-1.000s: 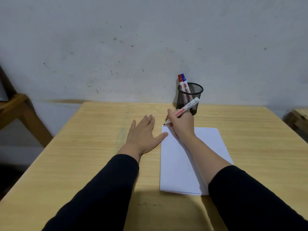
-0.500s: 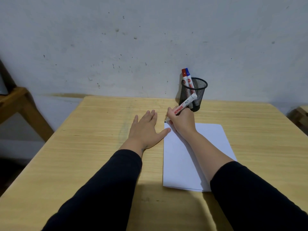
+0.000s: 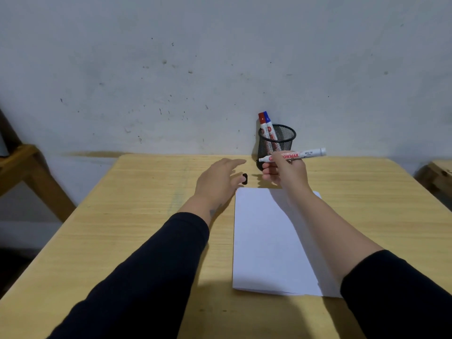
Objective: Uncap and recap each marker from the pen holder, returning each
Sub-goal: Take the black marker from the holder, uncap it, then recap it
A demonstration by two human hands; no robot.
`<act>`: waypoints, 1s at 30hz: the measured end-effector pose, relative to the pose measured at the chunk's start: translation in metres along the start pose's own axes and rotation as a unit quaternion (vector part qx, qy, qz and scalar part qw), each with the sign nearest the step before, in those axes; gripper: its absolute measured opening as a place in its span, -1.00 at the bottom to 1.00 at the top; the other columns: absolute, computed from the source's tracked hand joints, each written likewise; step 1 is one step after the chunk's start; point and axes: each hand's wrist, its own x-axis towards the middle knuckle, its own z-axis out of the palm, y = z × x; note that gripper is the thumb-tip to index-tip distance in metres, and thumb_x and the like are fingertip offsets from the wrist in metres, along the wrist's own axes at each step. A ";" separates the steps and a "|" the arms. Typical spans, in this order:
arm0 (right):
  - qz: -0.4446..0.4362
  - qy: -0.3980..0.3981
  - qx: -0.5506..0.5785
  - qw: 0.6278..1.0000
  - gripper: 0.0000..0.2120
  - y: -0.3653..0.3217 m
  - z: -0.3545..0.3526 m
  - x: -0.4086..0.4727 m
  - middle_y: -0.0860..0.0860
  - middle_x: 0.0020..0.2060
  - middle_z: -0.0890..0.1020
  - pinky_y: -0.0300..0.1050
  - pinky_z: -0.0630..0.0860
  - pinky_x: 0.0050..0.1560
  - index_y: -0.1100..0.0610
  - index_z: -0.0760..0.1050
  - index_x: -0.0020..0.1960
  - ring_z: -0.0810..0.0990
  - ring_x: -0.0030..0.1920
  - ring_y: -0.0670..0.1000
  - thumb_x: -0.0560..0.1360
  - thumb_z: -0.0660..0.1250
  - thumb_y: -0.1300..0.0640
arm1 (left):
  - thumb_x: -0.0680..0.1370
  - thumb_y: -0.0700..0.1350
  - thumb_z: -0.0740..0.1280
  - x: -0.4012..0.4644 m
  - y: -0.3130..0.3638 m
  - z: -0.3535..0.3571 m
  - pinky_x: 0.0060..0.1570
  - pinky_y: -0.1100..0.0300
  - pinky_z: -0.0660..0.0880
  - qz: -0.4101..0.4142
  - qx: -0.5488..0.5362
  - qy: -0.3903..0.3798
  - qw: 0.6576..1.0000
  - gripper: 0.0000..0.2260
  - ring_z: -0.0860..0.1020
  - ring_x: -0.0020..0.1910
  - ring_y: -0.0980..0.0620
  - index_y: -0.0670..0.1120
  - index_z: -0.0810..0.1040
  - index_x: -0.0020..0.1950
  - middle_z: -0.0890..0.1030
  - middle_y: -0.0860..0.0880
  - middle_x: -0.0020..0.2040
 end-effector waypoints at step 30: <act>-0.008 -0.090 0.127 0.988 -0.92 -0.032 -0.020 -0.027 0.16 -0.21 0.68 -0.15 0.63 0.03 0.30 0.57 -0.05 0.69 -0.23 0.03 0.47 0.40 0.30 | 0.49 -0.33 0.38 0.012 0.046 -0.033 -0.19 0.38 0.59 -0.082 -0.469 0.015 0.879 -0.82 0.61 -0.26 0.10 -0.30 0.62 0.08 0.65 -0.07 -0.21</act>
